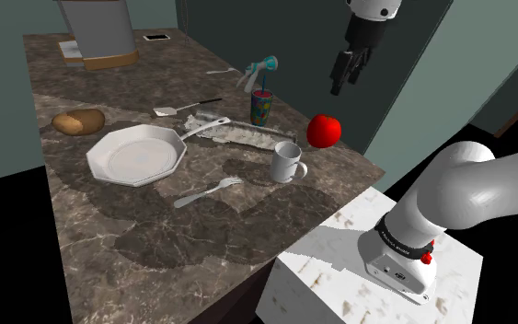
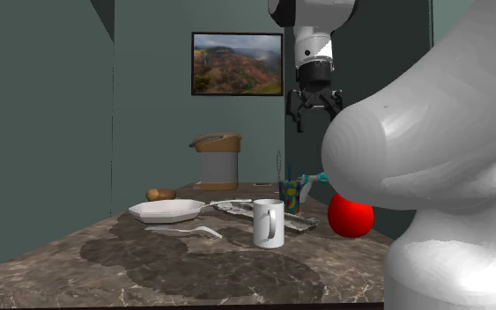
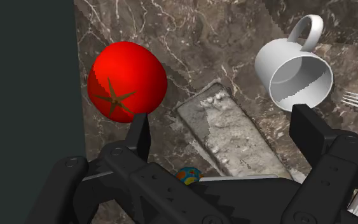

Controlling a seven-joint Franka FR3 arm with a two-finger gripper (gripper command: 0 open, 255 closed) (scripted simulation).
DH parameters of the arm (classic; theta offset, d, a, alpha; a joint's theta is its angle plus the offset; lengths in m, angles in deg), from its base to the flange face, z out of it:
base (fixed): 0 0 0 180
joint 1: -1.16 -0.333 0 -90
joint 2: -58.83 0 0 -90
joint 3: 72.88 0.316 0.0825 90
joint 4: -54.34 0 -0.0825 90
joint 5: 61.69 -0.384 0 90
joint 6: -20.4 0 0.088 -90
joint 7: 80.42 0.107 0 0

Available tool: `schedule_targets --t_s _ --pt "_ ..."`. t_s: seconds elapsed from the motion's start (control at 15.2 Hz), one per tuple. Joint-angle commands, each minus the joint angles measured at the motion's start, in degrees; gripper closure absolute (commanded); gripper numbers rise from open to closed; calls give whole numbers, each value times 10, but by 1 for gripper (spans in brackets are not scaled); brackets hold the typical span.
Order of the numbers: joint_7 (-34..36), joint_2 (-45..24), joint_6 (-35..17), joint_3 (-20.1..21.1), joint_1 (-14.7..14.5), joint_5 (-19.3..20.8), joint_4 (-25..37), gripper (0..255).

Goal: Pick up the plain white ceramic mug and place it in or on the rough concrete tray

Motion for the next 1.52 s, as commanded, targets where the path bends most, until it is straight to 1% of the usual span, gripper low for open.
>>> schedule_targets --t_s 0.0,0.46,0.92,1.45 --pt "0 0 0 0 0 0 0 0" --pt "41 -57 -122 24 -18 -34 -80 0" --pt "78 -159 -257 51 -40 -69 -126 0" --pt "80 -201 -334 56 -41 -73 -161 0"
